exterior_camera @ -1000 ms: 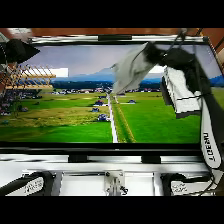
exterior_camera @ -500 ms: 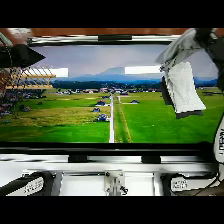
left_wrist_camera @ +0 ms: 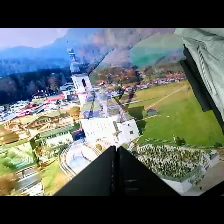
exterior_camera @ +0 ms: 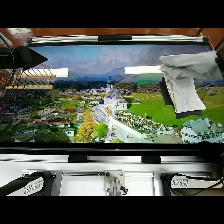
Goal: Fold the shirts.
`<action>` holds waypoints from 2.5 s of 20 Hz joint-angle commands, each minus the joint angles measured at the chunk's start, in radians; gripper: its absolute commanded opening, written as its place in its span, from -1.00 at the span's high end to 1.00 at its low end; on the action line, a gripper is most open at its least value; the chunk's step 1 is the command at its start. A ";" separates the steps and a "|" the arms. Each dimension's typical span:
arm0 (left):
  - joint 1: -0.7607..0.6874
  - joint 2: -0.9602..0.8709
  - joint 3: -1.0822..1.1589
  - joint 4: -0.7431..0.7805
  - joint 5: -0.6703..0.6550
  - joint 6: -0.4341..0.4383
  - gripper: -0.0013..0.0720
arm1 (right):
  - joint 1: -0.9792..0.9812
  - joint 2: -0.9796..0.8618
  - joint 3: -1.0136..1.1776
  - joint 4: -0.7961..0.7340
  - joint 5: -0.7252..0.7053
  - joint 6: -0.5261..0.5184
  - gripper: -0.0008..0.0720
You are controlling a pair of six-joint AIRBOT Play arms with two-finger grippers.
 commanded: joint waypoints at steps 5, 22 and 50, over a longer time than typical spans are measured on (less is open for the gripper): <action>-0.002 0.001 0.000 0.000 -0.032 0.000 0.86 | -0.032 0.012 -0.091 -0.196 -0.528 0.340 0.71; -0.045 -0.061 0.000 0.121 -0.036 0.083 0.86 | 0.093 0.136 0.135 -0.233 -0.468 0.164 -0.82; -0.332 -0.124 -0.256 0.692 -0.115 -0.240 -0.87 | 0.748 -0.056 0.165 -0.272 -0.624 0.086 -0.82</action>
